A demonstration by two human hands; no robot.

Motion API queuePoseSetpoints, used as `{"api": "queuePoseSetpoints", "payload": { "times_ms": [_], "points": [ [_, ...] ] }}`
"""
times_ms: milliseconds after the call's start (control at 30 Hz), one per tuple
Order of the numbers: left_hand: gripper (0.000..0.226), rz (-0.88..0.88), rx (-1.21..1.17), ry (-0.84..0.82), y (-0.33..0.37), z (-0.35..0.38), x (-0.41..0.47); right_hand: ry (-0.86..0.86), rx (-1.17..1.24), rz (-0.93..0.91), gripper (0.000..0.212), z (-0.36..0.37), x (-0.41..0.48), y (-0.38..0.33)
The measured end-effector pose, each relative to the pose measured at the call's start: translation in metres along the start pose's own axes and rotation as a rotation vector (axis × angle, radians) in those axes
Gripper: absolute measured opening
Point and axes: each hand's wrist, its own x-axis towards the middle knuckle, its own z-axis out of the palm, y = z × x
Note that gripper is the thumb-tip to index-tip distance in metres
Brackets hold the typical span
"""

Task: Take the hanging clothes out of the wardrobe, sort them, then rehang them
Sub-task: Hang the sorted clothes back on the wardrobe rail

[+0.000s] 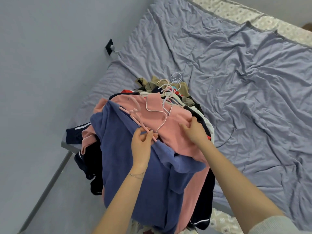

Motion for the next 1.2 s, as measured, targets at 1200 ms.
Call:
{"api": "queuePoseSetpoints", "payload": {
  "times_ms": [1200],
  "points": [
    [0.014,0.339,-0.220,0.910,0.038,-0.141,-0.408,-0.455,0.313,-0.996,0.044,-0.024,-0.449,-0.130]
  ]
}}
